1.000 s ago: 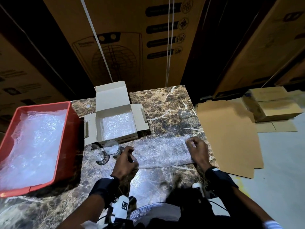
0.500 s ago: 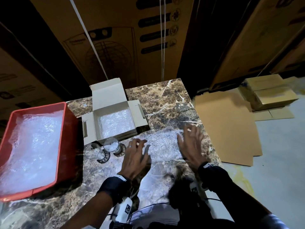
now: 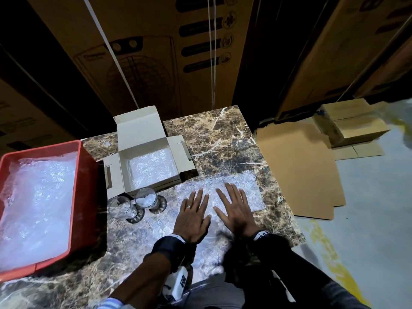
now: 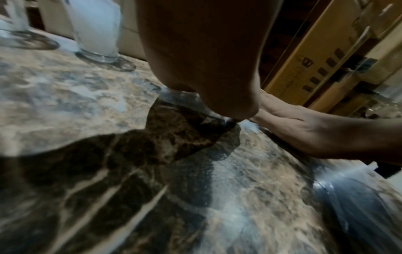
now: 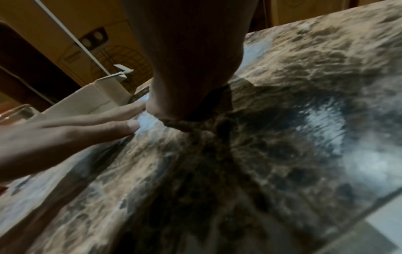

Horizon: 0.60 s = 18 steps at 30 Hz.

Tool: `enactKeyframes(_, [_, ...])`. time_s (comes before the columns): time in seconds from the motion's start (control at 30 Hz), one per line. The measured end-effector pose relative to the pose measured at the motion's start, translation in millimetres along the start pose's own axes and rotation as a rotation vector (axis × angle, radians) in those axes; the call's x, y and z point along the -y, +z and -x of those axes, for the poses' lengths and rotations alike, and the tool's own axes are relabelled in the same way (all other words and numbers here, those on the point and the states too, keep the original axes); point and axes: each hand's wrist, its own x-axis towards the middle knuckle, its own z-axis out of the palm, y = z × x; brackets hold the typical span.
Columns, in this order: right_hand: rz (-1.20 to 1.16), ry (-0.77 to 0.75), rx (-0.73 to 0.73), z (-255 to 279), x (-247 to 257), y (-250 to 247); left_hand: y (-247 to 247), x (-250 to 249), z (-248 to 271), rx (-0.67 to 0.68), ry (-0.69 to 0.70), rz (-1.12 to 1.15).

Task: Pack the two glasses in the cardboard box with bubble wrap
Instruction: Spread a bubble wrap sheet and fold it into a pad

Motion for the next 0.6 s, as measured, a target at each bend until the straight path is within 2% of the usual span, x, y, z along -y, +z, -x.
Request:
enactKeyframes(0.2, [0.108, 0.107, 0.092, 0.4, -31.1, -13.8, -5.8, 15.3, 9.6, -0.015, -0.138, -0.015])
enactKeyframes(0.33, [0.113, 0.188, 0.102, 0.6, -49.4, -23.4, -10.9, 24.8, 17.5, -0.011, -0.199, -0.012])
enactKeyframes(0.6, [-0.013, 0.184, 0.118, -2.8, -47.3, -47.3, -19.6, 26.3, 22.8, -0.027, -0.169, 0.048])
